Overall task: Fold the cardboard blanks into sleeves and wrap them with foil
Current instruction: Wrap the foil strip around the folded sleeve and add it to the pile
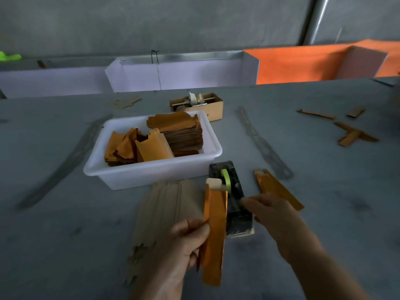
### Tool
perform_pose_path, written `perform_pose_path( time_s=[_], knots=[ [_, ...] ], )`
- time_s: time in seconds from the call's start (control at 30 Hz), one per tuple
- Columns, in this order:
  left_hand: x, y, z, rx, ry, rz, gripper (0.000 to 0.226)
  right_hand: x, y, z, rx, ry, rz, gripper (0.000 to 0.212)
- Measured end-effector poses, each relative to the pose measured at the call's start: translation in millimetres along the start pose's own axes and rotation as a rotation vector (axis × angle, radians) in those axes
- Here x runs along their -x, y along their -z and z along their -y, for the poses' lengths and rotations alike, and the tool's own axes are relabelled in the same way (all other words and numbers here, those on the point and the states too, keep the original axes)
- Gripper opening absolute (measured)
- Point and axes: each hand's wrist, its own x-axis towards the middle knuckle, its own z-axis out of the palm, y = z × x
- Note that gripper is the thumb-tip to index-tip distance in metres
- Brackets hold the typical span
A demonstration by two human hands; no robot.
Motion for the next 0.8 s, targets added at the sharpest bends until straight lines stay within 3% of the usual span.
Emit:
perform_pose_path(
  time_s=[0.1, 0.43, 0.6, 0.8],
  knots=[
    [-5, -9, 2, 0.095, 0.073, -0.006, 0.011, -2, -8, -3, 0.003, -0.014, 0.035, 0.014],
    [-13, -30, 3, 0.136, 0.013, -0.003, 0.012, 1, -16, 1, 0.041, 0.012, 0.038, 0.011],
    [-16, -26, 4, 0.099, 0.0, -0.018, 0.012, 6, -8, 4, -0.527, -0.133, 0.199, 0.019],
    [-19, -21, 5, 0.173, 0.058, -0.003, 0.014, 17, -10, -1, 0.107, 0.113, -0.126, 0.012]
  ],
)
